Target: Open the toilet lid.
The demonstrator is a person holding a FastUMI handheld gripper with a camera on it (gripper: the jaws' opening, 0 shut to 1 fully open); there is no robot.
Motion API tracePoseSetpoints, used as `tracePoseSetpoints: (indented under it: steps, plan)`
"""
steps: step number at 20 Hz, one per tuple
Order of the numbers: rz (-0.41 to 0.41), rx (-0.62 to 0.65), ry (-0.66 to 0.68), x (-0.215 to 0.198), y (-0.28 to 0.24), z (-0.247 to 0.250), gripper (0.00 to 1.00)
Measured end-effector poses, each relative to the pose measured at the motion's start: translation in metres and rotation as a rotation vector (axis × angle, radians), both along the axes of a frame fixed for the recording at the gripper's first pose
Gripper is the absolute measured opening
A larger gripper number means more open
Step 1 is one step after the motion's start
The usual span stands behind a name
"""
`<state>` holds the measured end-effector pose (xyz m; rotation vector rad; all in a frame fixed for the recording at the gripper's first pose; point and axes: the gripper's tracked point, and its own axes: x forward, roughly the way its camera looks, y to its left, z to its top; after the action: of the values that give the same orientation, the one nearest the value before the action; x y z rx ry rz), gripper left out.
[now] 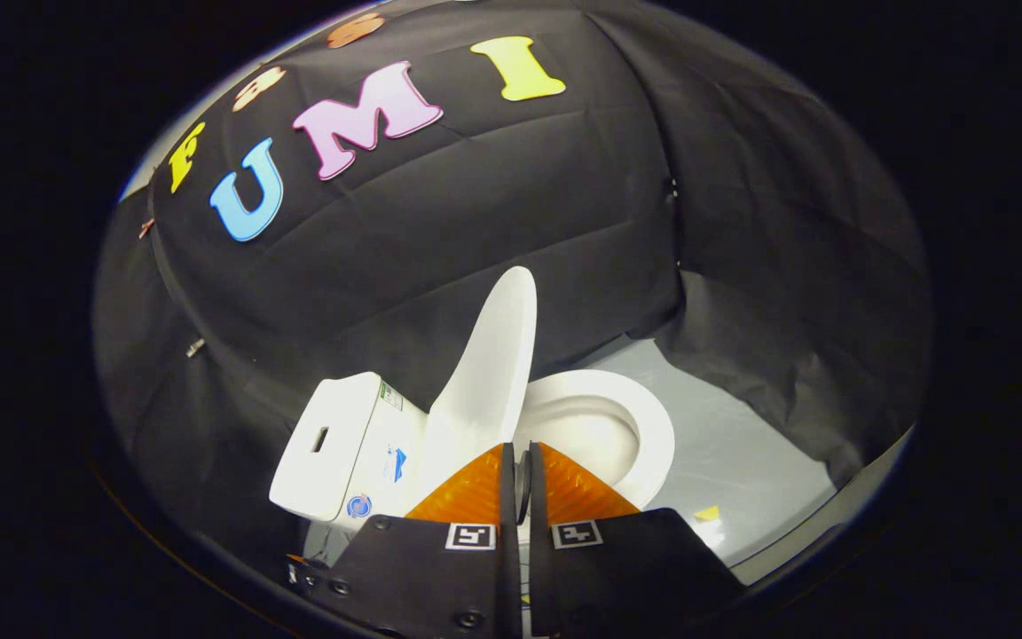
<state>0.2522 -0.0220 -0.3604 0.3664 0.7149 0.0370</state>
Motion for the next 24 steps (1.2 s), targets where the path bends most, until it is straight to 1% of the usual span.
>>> tracePoseSetpoints:
  steps: [4,13,20,24]
  plan:
    - [0.006,-0.042,-0.030,0.001,0.030,0.027,0.09]
    - [0.051,-0.160,-0.099,0.001,0.101,0.068,0.09]
    - [0.110,-0.211,-0.145,-0.005,0.170,0.094,0.11]
    - [0.146,-0.282,-0.176,-0.009,0.213,0.105,0.13]
